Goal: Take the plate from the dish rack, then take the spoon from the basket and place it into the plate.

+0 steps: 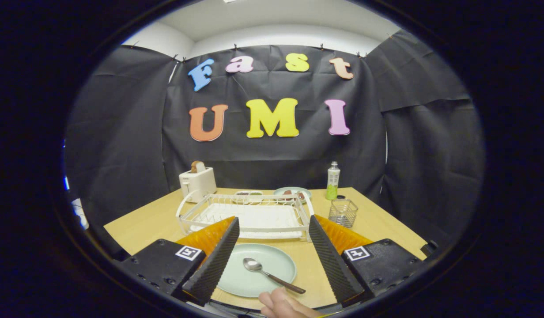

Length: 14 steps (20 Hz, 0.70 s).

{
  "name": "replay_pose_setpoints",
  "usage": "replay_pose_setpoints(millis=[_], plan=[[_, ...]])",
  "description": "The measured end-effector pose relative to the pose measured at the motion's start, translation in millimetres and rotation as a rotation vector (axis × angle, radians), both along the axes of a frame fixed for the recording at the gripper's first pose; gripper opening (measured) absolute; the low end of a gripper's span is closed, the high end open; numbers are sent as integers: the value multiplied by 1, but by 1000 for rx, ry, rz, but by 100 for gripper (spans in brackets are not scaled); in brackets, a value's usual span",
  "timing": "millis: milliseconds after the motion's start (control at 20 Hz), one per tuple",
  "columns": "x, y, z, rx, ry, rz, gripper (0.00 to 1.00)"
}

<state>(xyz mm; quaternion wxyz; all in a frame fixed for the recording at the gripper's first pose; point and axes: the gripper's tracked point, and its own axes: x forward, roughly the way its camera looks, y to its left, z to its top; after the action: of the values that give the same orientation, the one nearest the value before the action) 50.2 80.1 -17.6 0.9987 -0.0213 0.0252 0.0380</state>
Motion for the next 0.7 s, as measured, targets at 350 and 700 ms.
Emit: replay_pose_setpoints(millis=[350,700], plan=[[-64,-3,32,33,-78,-2,100],[-110,-10,51,29,-95,-3,100]])
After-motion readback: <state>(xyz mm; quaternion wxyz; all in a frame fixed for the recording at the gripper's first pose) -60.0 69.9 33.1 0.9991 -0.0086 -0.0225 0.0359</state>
